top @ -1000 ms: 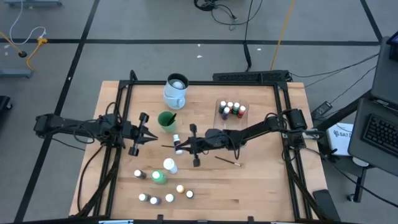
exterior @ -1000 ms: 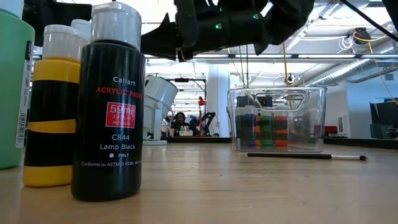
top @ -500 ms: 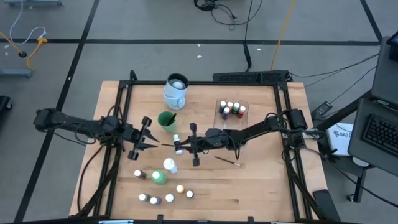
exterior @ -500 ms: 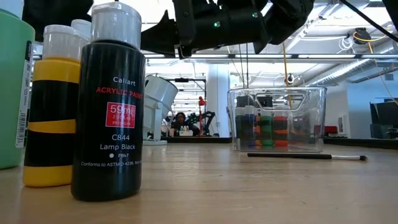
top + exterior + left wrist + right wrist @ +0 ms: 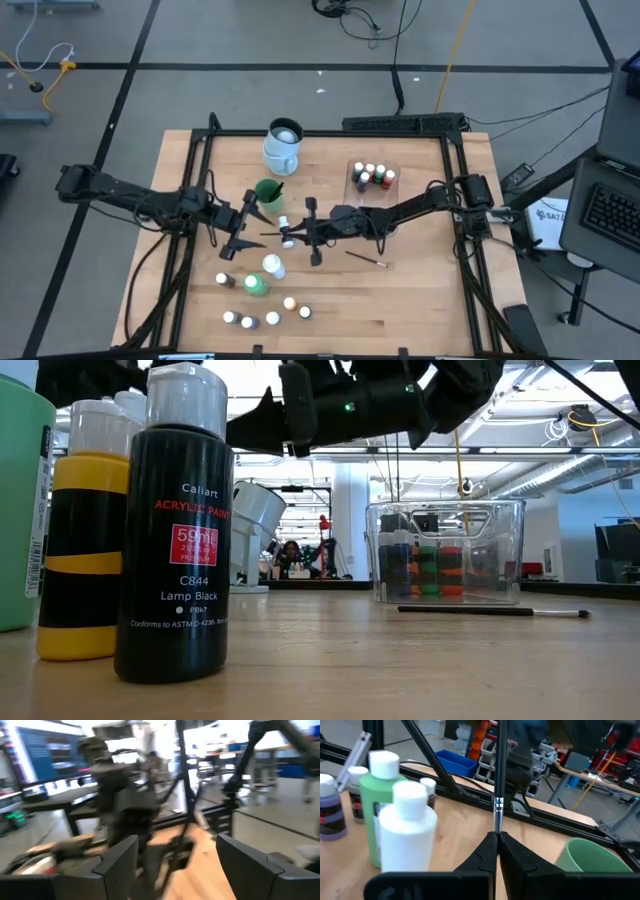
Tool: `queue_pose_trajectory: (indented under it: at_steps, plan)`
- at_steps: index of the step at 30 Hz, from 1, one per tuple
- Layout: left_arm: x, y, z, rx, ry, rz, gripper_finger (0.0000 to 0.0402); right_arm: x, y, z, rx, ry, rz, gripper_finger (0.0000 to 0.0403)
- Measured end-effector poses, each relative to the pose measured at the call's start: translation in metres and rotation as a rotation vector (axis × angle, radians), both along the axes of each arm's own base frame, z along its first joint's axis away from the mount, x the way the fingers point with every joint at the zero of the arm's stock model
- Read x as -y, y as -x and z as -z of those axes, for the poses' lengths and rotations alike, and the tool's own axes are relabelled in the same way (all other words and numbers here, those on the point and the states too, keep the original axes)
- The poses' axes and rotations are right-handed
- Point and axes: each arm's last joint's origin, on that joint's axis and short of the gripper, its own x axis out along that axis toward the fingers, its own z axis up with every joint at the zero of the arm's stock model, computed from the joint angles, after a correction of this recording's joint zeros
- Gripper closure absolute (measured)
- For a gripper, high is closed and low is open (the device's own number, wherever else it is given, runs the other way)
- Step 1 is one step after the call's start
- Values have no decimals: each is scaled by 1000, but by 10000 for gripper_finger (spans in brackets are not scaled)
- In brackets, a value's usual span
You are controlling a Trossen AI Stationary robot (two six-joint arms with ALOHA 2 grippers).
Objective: Pick & Place Paint Supplies
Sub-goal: Put the bottom paint brush into the cup
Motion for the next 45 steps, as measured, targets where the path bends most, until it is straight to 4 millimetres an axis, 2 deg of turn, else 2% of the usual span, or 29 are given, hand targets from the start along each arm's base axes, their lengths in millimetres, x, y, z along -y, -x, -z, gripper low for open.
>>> queue_pose_trajectory:
  at_steps: [6,10,14,25,28,32,36,40,42,45]
  plan:
    - [9,-5,-9,13,-5,77,143,6,3,7,-16,8,12,399]
    - [9,-5,-11,30,6,32,171,6,3,6,-6,24,9,399]
    - [7,-8,-8,12,18,-36,221,6,3,5,9,31,7,399]
    - [8,-9,-8,34,-26,-13,384,5,3,5,8,28,-2,399]
    - [9,-9,-7,31,-42,24,391,3,3,5,6,26,-15,399]
    - [8,-9,-5,4,-31,-22,396,2,4,6,-1,29,-4,396]
    - [6,-5,-5,-27,-42,-58,398,-3,5,8,-17,28,-6,366]
    - [1,5,-9,-35,-46,-159,398,-18,8,9,-35,55,86,304]
    - [-2,13,-16,2,-53,-212,398,-30,13,4,-52,96,167,272]
    - [-6,24,-25,27,-66,-262,399,-51,28,-17,-65,141,252,233]
